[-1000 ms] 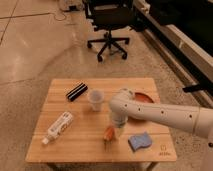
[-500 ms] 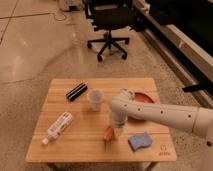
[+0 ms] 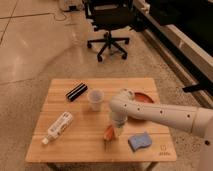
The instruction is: Drag the pepper across the table
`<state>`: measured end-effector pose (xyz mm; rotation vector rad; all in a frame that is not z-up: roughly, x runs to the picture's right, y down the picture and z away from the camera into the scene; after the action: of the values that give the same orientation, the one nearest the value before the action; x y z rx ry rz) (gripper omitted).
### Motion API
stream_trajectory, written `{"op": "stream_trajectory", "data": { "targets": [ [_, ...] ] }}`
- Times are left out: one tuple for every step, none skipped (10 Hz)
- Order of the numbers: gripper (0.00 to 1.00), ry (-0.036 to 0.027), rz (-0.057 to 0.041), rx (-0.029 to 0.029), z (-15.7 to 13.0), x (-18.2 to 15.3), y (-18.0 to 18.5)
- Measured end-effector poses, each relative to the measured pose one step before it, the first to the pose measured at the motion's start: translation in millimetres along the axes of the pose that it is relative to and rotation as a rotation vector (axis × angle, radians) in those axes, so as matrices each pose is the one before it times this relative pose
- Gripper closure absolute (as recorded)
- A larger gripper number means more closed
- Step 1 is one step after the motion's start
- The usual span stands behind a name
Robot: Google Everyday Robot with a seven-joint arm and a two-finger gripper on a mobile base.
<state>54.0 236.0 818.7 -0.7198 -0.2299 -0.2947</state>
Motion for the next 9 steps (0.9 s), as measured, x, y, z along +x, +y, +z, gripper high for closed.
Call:
{"op": "stream_trajectory", "data": {
  "targets": [
    [0.41,-0.00125,0.00011,0.00058,0.53,0.18,-1.07],
    [0.41,-0.00050,0.00005,-0.00096,0.87,0.24,-0.18],
    [0.41,-0.00033,-0.00002,-0.00071,1.18,0.50,-0.62],
    [0.41,-0.00164,-0.00015,0.00018,0.72,0.00,-0.26],
    [0.41,-0.00096,-0.00053,0.00020,0.66,0.18,-0.45],
    [0.41,-0.00105,-0.00050,0.00002,0.40,0.11,-0.66],
    [0.41,-0.00138,0.00067,-0.00006,0.73,0.72,-1.09],
    [0.41,-0.00086,-0.00016,-0.00058,0.59,0.13,-0.39],
    [0.41,-0.00133,0.00019,0.00001,0.70,0.32,-0.87]
  ]
}}
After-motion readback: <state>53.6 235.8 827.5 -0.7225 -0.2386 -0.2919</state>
